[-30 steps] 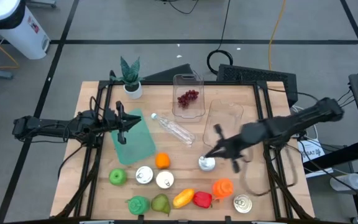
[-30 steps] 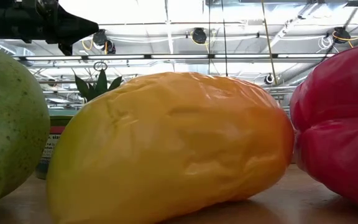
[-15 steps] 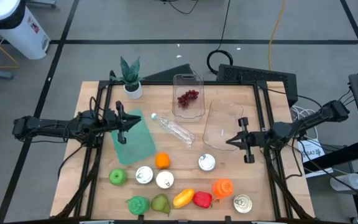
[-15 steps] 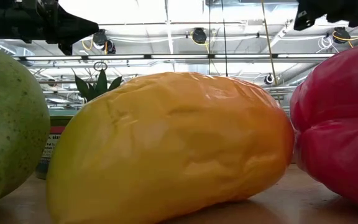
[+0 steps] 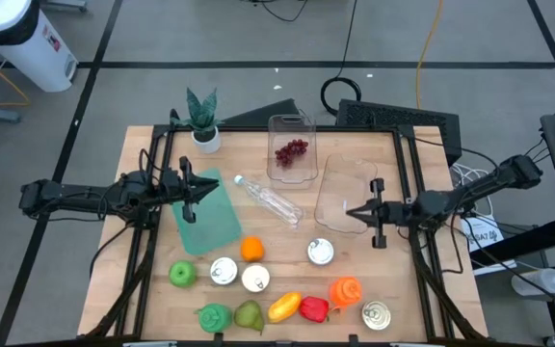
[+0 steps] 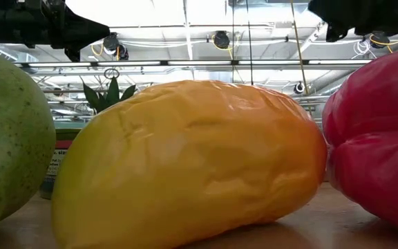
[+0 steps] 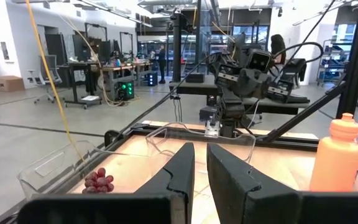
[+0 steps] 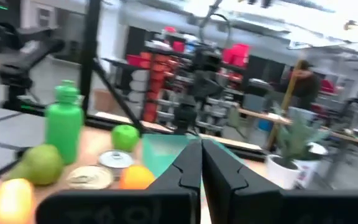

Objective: Pick & Place Food Item
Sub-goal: Adjust the blue and pink tuna can on the table

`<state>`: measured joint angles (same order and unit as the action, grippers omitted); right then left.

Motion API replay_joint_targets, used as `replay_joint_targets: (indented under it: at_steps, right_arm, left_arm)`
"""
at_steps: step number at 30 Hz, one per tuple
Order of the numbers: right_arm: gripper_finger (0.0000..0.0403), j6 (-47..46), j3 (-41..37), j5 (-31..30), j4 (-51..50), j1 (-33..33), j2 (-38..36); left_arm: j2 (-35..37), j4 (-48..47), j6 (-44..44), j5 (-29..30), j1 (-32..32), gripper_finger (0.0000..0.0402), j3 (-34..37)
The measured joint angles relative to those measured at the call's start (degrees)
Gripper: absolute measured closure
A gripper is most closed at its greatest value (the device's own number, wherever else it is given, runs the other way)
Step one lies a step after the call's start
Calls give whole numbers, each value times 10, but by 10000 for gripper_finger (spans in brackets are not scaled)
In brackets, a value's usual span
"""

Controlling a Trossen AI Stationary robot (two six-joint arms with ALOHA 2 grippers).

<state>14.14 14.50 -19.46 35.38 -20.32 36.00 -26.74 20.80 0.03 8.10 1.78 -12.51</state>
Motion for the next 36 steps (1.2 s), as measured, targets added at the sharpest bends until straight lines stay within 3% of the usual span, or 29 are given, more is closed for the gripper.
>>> replay_joint_targets:
  at_steps: [9,13,19,25,30,36]
  right_arm:
    - [341,-21,0,-19,10,0,4]
    - [329,-28,0,-19,9,0,4]
    - [326,-28,0,-20,17,0,4]
    - [325,-27,0,-18,16,0,4]
    - [325,-31,0,-18,15,0,4]
    - [325,-31,0,-17,11,0,4]
  left_arm:
    - [-5,0,-42,0,0,350,0]
    - [-51,-30,-63,-4,-18,350,-31]
    - [-278,-123,-46,54,-114,350,-219]
    - [-559,-250,-51,48,-184,350,-449]
    - [-738,-300,-65,66,-200,350,-590]
    - [-877,-303,-59,77,-182,350,-710]
